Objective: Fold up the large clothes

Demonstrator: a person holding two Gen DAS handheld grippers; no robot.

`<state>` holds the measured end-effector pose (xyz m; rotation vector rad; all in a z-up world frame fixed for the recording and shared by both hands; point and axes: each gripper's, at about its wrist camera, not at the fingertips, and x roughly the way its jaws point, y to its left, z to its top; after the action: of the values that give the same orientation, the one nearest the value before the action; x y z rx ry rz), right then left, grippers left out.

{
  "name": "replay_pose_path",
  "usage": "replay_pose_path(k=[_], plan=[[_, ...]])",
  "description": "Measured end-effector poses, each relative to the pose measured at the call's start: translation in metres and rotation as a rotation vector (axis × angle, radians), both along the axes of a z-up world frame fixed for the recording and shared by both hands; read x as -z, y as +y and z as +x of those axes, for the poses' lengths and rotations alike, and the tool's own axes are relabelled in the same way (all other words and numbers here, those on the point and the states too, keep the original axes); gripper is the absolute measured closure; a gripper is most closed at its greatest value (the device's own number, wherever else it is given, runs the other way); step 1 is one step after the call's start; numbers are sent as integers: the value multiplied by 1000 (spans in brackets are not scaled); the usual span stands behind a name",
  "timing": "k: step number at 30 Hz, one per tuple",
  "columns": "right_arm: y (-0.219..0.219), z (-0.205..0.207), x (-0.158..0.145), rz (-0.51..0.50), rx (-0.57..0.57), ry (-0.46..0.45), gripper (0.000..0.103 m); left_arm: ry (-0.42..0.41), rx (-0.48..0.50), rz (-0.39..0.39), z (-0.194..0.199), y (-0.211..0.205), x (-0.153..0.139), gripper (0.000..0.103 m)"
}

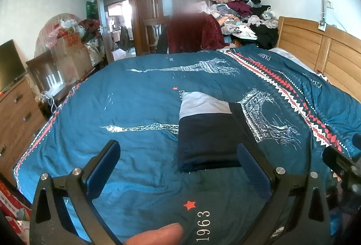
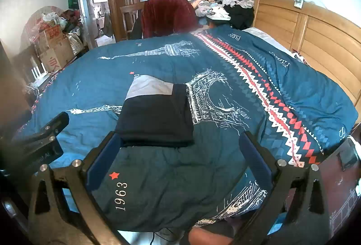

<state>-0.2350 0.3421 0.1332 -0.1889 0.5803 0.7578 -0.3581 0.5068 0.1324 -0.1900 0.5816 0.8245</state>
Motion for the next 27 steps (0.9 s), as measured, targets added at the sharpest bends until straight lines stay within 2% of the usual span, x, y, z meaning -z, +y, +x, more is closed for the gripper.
replay_pose_path(k=[27], plan=[[7,-5,5,-11,-20,7,0,0,-7,0,0,1,0,0]])
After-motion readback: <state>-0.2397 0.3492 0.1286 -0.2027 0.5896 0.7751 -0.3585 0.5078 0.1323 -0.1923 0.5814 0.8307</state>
